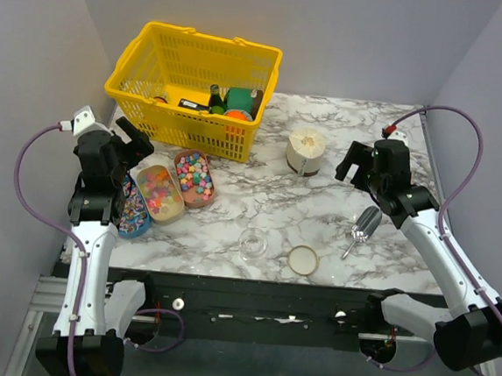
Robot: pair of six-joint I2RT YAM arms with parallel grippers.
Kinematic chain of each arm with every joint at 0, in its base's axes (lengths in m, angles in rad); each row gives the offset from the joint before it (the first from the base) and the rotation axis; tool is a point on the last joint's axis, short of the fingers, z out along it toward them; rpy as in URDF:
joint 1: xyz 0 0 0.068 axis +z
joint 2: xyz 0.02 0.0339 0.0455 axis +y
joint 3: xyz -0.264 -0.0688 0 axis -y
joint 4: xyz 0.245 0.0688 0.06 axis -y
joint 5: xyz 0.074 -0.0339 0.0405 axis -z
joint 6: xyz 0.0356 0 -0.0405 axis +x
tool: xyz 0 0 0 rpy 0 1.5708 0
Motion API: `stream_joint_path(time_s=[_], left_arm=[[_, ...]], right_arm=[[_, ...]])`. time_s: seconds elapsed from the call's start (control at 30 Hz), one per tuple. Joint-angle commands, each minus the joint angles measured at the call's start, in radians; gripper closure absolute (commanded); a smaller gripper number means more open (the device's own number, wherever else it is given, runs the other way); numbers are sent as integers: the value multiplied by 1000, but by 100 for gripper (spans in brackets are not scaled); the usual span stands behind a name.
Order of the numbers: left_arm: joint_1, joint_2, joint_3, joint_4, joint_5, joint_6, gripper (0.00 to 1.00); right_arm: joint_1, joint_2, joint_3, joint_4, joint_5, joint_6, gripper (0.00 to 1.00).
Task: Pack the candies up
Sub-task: Move the storage box to the center of the board.
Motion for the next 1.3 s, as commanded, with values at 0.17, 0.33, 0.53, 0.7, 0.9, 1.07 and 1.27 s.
stream_joint_path(time_s=[0.17, 0.33, 0.53, 0.7, 0.9, 1.07, 1.27], left_arm=[[6, 21, -63, -43, 101, -41, 1], [5, 73, -176, -108, 123, -131, 1], [5, 172, -202, -250, 0, -187, 1], [5, 304, -189, -278, -43, -161, 10], [5, 323, -215, -177, -81, -129, 26], [6, 349, -201, -171, -66, -93, 43], [5, 375, -222, -139, -20, -89, 57]], right_arm=[[3, 8, 18, 8, 17, 12, 0], [3, 11, 1, 16, -31, 22, 1], [3, 48, -5, -21, -87, -12, 2], [3, 82, -16, -45, -118, -4, 3], [3, 96, -45, -50, -146, 17, 4], [3, 100, -63, -56, -141, 29, 4], [3, 105, -68, -58, -118, 31, 4]])
